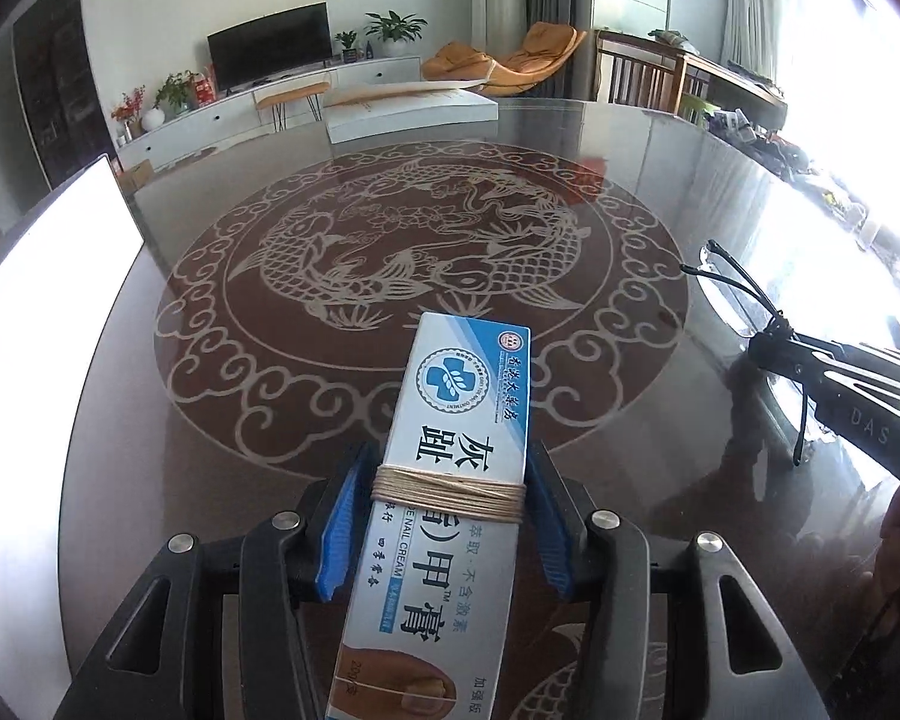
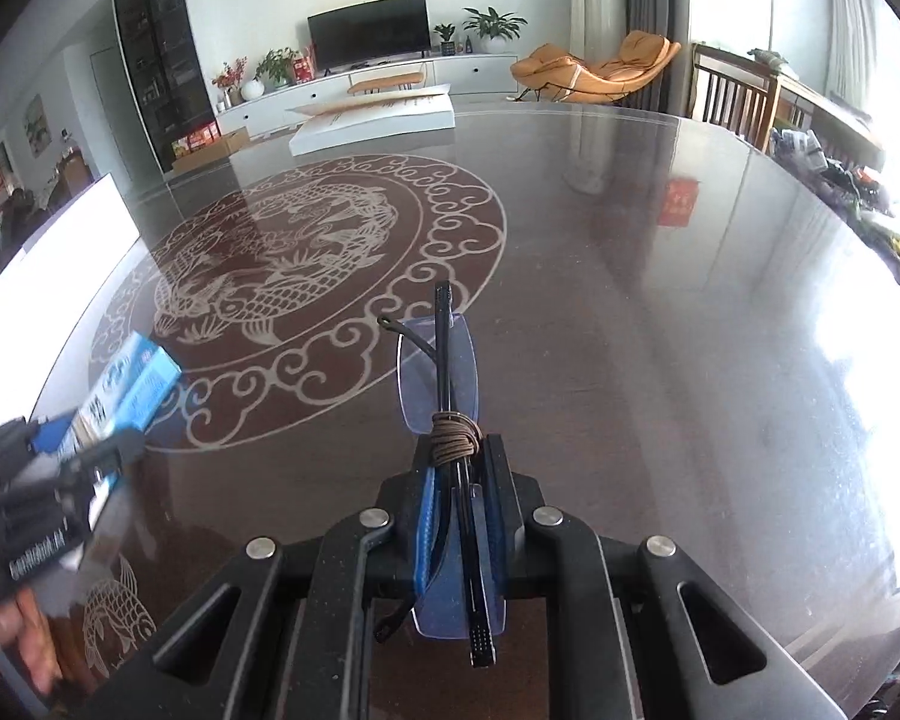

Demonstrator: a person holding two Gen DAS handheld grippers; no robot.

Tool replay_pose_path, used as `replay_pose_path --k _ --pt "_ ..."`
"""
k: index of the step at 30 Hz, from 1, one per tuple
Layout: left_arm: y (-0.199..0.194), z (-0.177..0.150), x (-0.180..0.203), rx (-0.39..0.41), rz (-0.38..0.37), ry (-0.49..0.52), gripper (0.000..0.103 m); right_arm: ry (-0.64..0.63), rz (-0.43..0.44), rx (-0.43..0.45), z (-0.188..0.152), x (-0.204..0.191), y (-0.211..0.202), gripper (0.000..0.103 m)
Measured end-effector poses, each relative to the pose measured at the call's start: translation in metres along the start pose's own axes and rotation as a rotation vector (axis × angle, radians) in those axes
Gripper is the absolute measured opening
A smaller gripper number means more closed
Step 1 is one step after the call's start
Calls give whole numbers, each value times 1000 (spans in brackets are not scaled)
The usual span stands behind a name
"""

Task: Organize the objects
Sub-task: 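Hold the eyeglasses in the right tool while the left tool holds the box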

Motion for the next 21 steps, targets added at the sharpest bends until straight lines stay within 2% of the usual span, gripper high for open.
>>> replay_pose_path --k 1,4,5,6,8,9,12,17,21 --pt "3 1 -4 -13 -9 -26 64 1 -1 -1 2 0 0 16" --pt "6 3 -7 -31 -12 -36 77 -17 -12 -4 7 -2 2 19" --pt "6 3 -3 -33 -2 -20 80 -27 -15 -7 11 -6 7 25" --pt "6 3 -1 -37 2 -7 89 -43 -27 -13 14 -9 10 31" --pt "11 4 -2 -58 -4 -10 99 -64 -58 -32 13 -14 14 61" --pt "13 4 -4 -70 -3 -12 103 -70 -65 -32 14 -16 14 63" --pt "15 4 -4 -74 -4 -9 103 -58 -66 -36 13 -15 15 63" --pt "14 4 -5 -73 -4 -9 103 -16 -58 -32 14 -8 13 73" --pt "14 4 -5 -74 -4 -9 103 -15 -61 -36 14 -7 13 75"
Point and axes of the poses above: each gripper's, at about its wrist camera, not at the fingertips, and y roughly the way its jaws point, x to its right, z to its top, the point moved 1 cm from there along y, roughly the way its jaws point, and after that the axes turned 15 degrees about z, right-handed, at the moved point
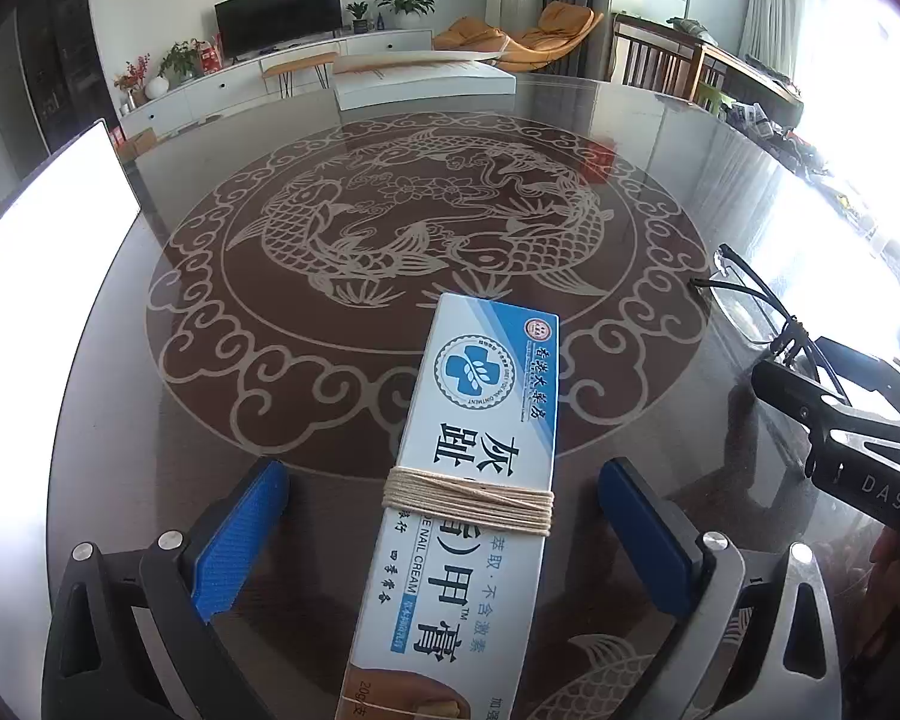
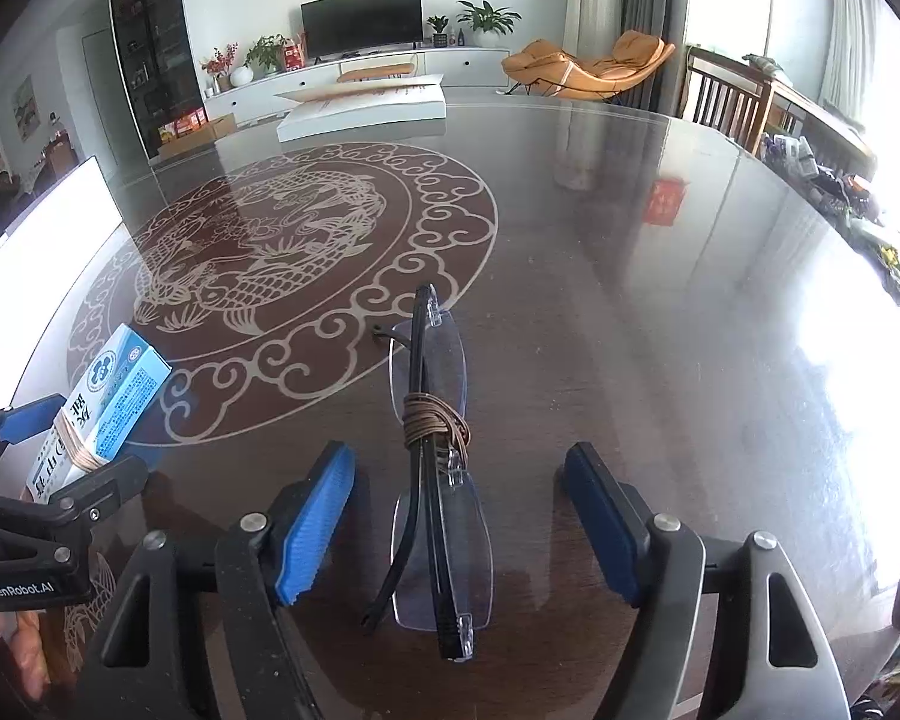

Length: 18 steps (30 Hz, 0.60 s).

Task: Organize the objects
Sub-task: 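Hold the eyeglasses in the right tool while the left tool holds the box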

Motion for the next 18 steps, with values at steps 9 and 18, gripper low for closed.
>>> replay_pose_path --k 9,18 --pt "0 0 0 0 -1 0 103 -5 -9 -16 1 -2 2 83" --pt "0 0 0 1 -1 1 103 -1 -12 -25 0 0 3 89"
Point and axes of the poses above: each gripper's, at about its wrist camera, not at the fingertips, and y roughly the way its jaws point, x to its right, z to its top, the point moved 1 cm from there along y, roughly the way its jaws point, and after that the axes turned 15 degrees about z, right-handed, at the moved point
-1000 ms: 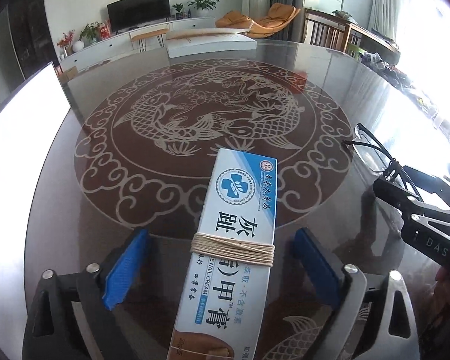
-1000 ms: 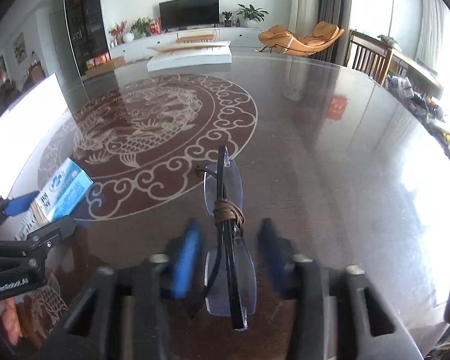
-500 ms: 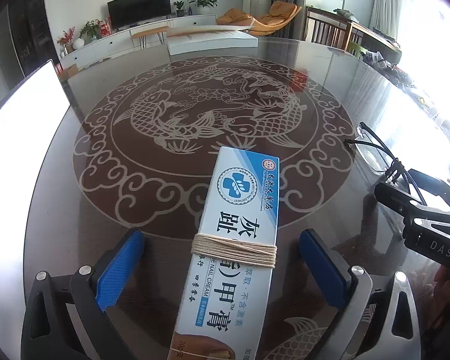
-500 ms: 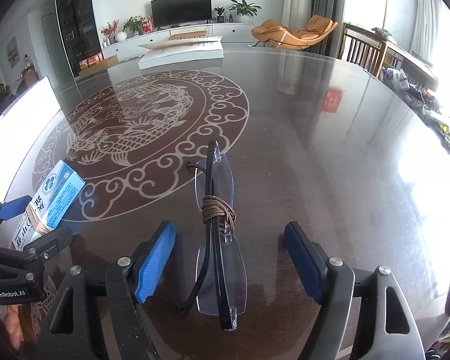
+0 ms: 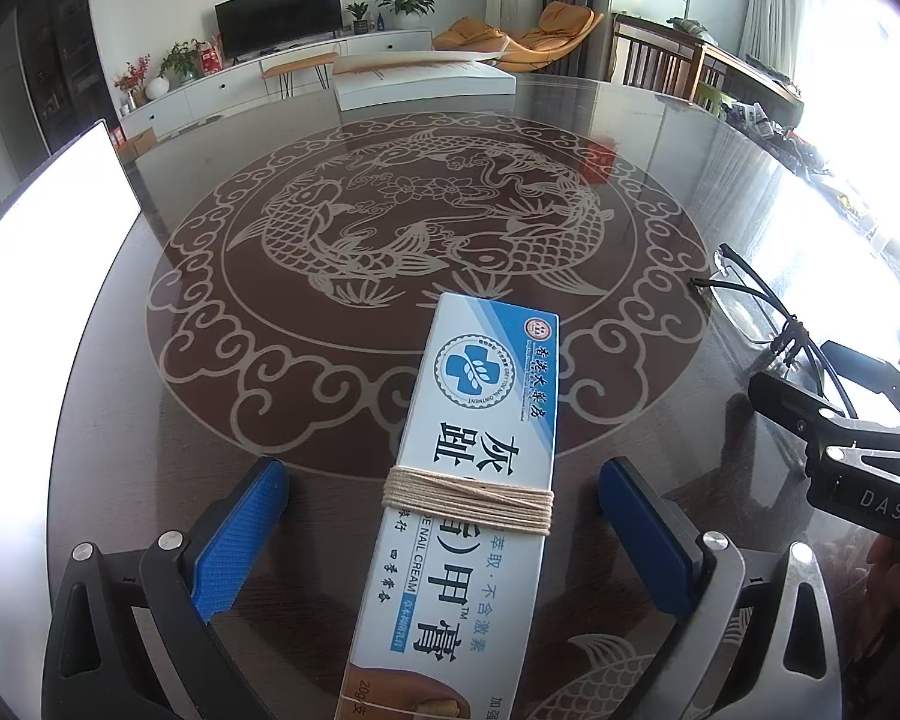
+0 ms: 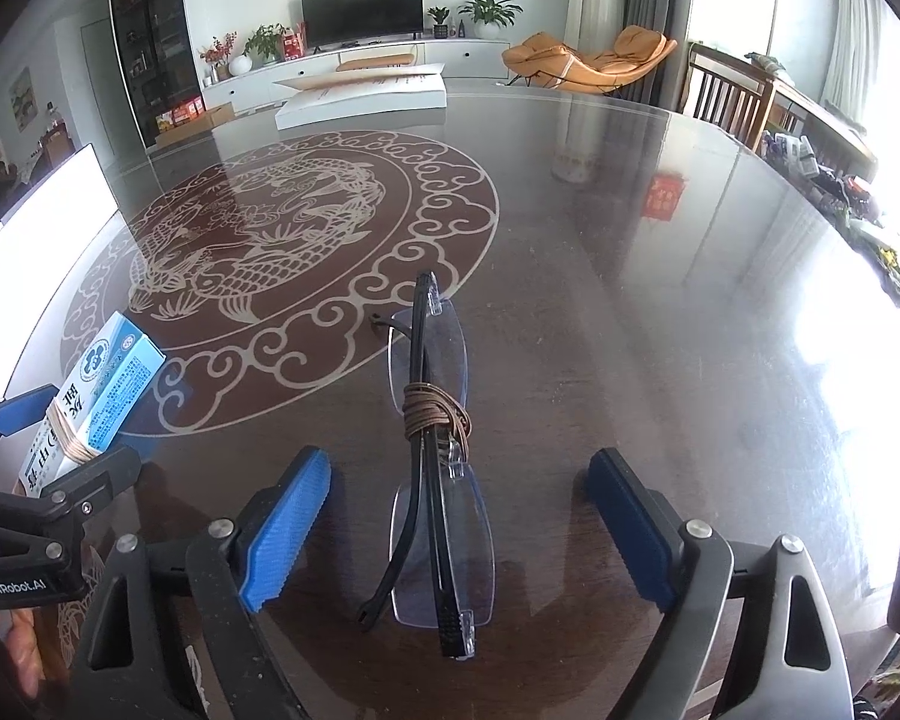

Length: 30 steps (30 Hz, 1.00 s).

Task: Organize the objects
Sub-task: 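Hold the eyeglasses in the right tool while the left tool holds the box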

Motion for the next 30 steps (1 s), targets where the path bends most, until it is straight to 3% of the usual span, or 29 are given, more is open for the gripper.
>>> replay_pose_path --k 6,10,12,16,18,21,27,30 --pt "0 0 0 -3 -3 0 103 3 14 10 0 1 -2 90" --pt "4 6 -2 -70 -46 80 103 57 118 152 1 15 -28 90" --pt "4 8 -3 -106 -63 127 103 123 141 167 4 29 -34 90" --pt "6 10 -7 -133 -51 122 103 251 198 44 15 42 -20 90" --pt "5 9 -8 -133 -46 114 103 180 198 -28 27 23 -11 90" --pt "4 8 -8 -132 -43 111 103 25 120 -134 39 -6 5 89" --pt "3 7 -6 -120 -44 108 103 2 78 -241 42 -6 25 88" --pt "4 8 -5 -110 -48 111 103 0 89 -269 41 -7 30 75"
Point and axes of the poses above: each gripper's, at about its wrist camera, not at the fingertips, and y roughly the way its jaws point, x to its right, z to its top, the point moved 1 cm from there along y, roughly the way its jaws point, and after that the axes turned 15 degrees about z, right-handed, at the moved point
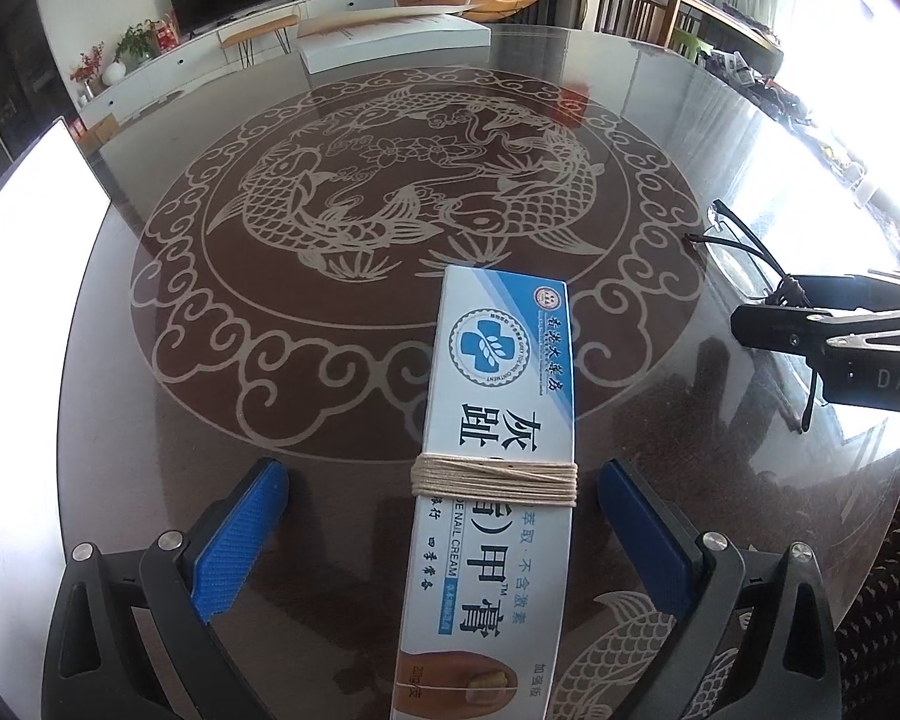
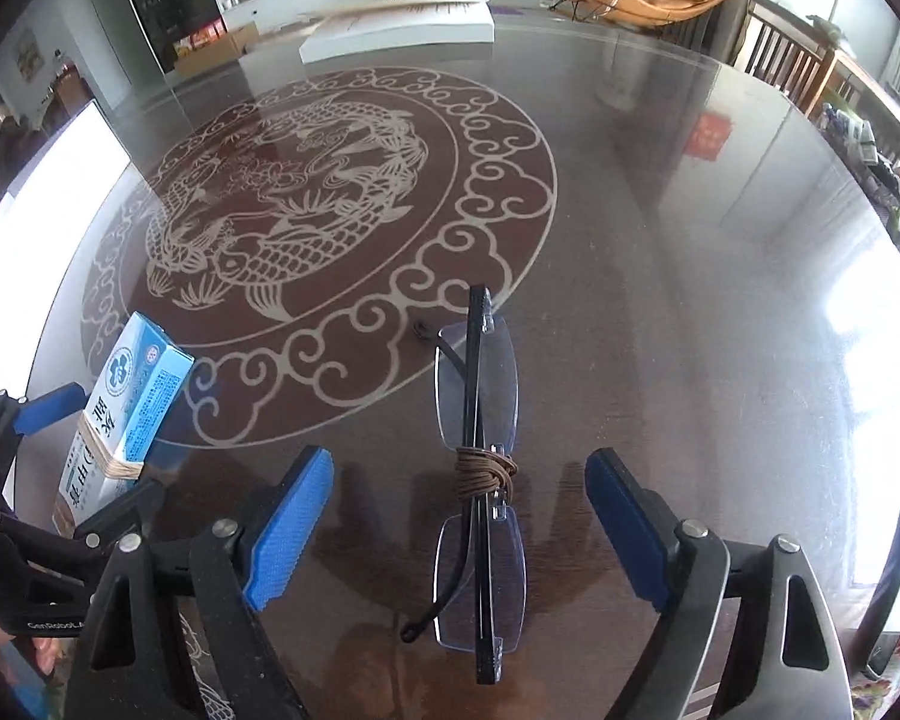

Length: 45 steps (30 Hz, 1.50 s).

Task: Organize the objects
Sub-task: 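Hold the eyeglasses in the right tool while the left tool holds the box, then carry the box and eyeglasses into the bin and open both tools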

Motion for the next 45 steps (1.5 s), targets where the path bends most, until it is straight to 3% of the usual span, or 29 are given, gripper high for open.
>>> replay_pose_path --k 2,3,4,5,8,11,16,19,22,26,30,33,37,40,42,44,45 --pt "0 1 1 7 -3 5 103 -9 -5 -15 2 -3 3 55" --pt "-2 1 2 23 -5 9 94 -22 -21 -19 2 -4 4 47" --pt "-8 0 2 62 -12 12 58 -33 -40 -19 1 -5 4 30" --pt "-13 1 2 87 -24 16 42 -34 -44 -18 0 -5 3 15" --pt "-27 -2 0 132 -84 -4 43 -4 -22 -4 -6 -1 -7 12" --pt "-59 -7 -18 188 -150 -71 43 44 67 36 -11 -2 -31 12" --pt "-140 -19 -95 291 -244 -233 43 -4 218 108 -2 -51 -79 12" --pt "-177 -37 -165 352 -137 -332 43 -106 340 142 16 -122 -100 12" --pt "-185 -60 -234 336 5 -440 43 -217 485 149 30 -197 -112 12" --pt "-158 -96 -297 205 213 -526 44 -370 628 73 35 -300 -101 12" --pt "-121 -129 -330 59 282 -605 44 -475 629 14 36 -380 -61 13" --pt "-106 -141 -339 0 297 -654 47 -493 594 -42 33 -408 -24 15" --pt "-104 -143 -336 3 316 -666 79 -448 594 -152 25 -411 15 18" --pt "-110 -136 -330 33 355 -629 87 -449 583 -152 24 -402 16 20" --pt "-117 -129 -325 41 389 -613 94 -447 569 -129 27 -395 8 31" --pt "-128 -126 -322 45 455 -607 101 -451 545 -96 28 -389 -4 49" --pt "-135 -126 -321 49 497 -610 103 -463 526 -74 29 -387 -12 52"
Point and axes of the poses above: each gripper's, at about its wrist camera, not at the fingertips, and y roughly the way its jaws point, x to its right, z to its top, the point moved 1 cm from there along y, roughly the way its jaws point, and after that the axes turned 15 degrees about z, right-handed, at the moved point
